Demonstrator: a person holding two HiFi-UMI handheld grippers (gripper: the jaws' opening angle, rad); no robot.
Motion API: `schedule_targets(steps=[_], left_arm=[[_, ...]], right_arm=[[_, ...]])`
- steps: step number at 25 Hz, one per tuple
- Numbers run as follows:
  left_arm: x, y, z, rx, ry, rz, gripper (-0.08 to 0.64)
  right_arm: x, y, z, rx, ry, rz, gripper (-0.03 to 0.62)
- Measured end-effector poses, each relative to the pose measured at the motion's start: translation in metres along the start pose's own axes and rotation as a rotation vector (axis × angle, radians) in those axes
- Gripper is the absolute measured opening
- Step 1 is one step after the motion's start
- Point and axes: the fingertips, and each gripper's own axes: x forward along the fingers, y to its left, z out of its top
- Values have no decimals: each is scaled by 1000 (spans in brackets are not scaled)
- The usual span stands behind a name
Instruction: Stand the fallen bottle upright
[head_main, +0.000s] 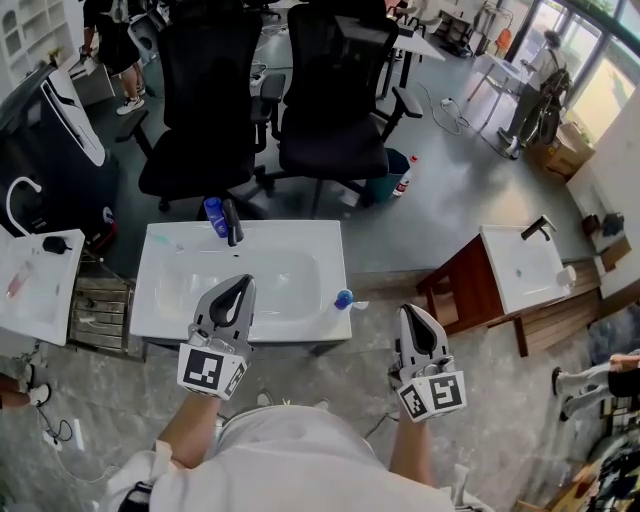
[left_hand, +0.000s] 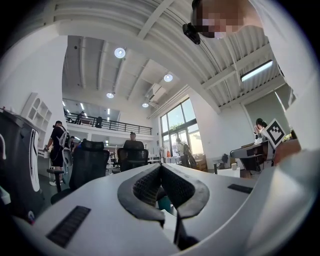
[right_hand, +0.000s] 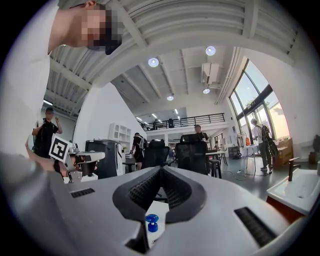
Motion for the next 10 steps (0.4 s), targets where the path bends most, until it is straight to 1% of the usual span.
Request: schedule_targets(steps=[10], left_arm=[[0, -7, 6, 1, 2, -5, 18]], right_arm=[[-4, -1, 6, -3, 0, 7, 41]])
